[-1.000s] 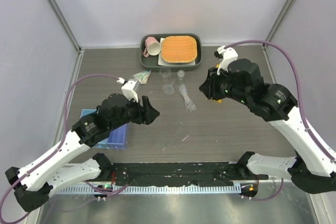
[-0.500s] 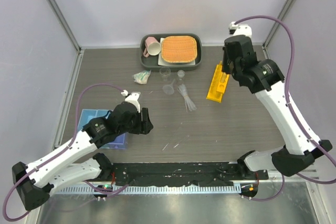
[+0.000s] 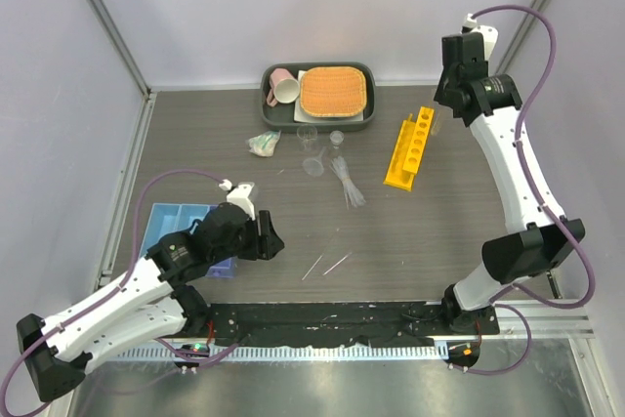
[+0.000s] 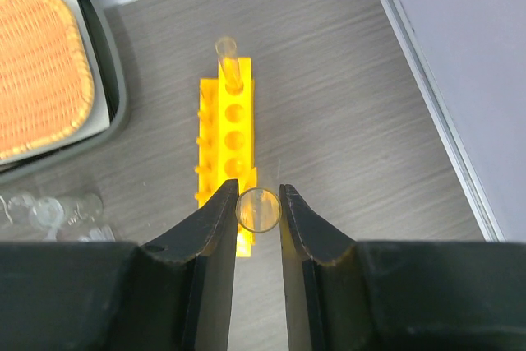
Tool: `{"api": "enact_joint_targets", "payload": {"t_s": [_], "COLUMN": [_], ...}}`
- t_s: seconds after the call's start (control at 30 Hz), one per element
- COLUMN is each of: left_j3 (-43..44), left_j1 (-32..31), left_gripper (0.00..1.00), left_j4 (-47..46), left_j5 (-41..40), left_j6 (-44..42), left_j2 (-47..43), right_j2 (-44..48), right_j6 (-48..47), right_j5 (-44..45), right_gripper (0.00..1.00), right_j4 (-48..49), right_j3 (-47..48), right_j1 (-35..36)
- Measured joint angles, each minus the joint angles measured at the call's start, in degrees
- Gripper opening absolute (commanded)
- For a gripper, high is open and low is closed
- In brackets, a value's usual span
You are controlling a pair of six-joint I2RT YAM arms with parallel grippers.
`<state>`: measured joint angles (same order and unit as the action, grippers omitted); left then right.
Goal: Organize the chemistry lab equipment
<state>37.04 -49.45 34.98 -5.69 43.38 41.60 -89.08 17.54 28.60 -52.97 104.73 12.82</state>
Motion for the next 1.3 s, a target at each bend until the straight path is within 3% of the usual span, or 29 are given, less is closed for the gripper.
{"api": "enact_joint_targets", "payload": {"t_s": [0.23, 0.27, 0.37, 1.3], "left_j3": [0.0, 0.0, 0.0, -0.07], "left_j1": [-0.04, -0.04, -0.04, -0.04], "left_gripper": [0.79, 0.9, 0.99, 1.0], "left_j4": [1.95, 2.23, 3.02, 3.43], "left_j5": [-3.98, -4.52, -6.34, -8.72], "left_j6": [1.38, 1.49, 1.6, 1.57], "left_j2": [-0.07, -0.11, -0.33, 1.18], "right_j2": [-7.63, -8.76, -11.54, -22.82], "right_j6": [0.52, 0.61, 0.74, 0.74], "right_j5": [-1.77, -1.92, -2.23, -3.04], "right_gripper": [0.14, 0.14, 0.14, 0.14], "right_j4": [2.1, 2.16, 2.47, 3.15], "right_j3": [6.54, 7.15, 8.11, 15.93], "right_j1": [-2.1, -2.21, -2.45, -4.04]}}
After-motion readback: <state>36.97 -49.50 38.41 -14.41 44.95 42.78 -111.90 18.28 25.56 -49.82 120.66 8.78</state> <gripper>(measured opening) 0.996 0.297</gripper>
